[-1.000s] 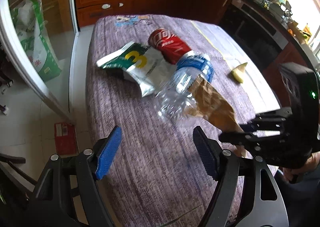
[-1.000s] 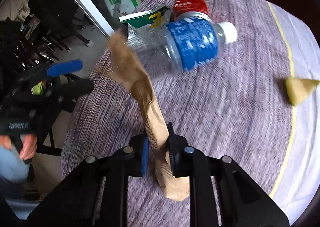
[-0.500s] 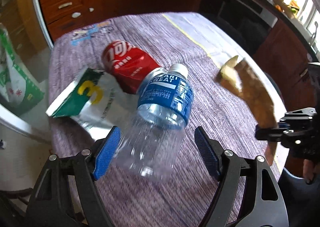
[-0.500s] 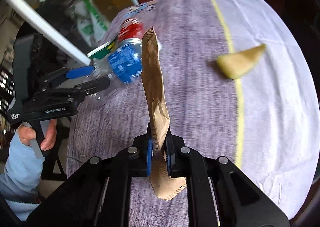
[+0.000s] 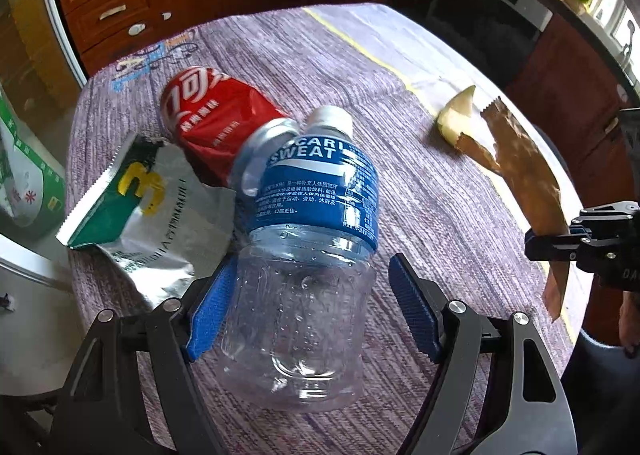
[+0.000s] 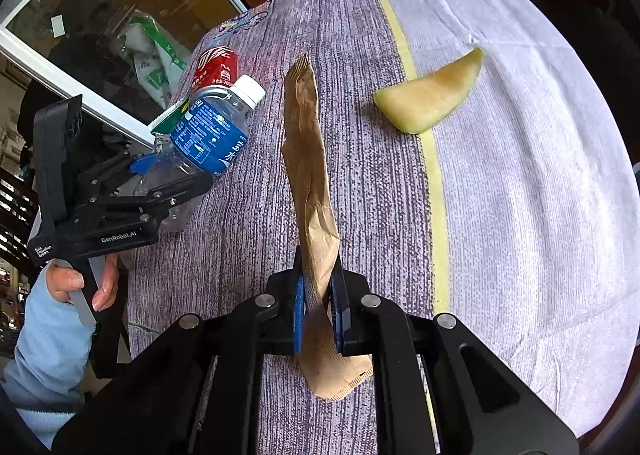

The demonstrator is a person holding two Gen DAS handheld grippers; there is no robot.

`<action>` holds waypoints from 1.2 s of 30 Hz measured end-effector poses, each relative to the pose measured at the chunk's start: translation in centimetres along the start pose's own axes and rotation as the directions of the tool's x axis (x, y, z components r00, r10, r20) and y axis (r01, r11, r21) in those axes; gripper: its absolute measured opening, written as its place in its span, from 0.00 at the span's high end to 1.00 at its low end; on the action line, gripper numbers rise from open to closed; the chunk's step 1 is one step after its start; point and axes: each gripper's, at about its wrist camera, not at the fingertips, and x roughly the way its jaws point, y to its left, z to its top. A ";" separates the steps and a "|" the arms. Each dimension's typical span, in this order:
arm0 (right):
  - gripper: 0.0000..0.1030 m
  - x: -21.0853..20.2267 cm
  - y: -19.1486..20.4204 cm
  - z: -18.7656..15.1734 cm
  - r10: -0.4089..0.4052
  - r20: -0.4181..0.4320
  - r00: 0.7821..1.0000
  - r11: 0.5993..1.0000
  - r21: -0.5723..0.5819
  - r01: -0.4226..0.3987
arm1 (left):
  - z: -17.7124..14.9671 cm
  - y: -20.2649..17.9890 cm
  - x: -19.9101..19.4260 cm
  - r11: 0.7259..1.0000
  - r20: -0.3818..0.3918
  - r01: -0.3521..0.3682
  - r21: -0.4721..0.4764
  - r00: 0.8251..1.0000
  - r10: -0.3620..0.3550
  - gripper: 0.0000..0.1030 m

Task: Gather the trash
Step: 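Grasp the brown paper strip with the right tool while the left tool grasps the Pocari Sweat bottle, then carry the paper strip and bottle over the teal bin and open both tools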

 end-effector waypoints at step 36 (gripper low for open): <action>0.90 -7.0 -9.0 -4.0 0.058 0.150 0.987 0.986 0.149 -0.080 | 0.8 -14.0 -2.9 0.992 0.074 -0.053 0.118 0.996 0.045 0.36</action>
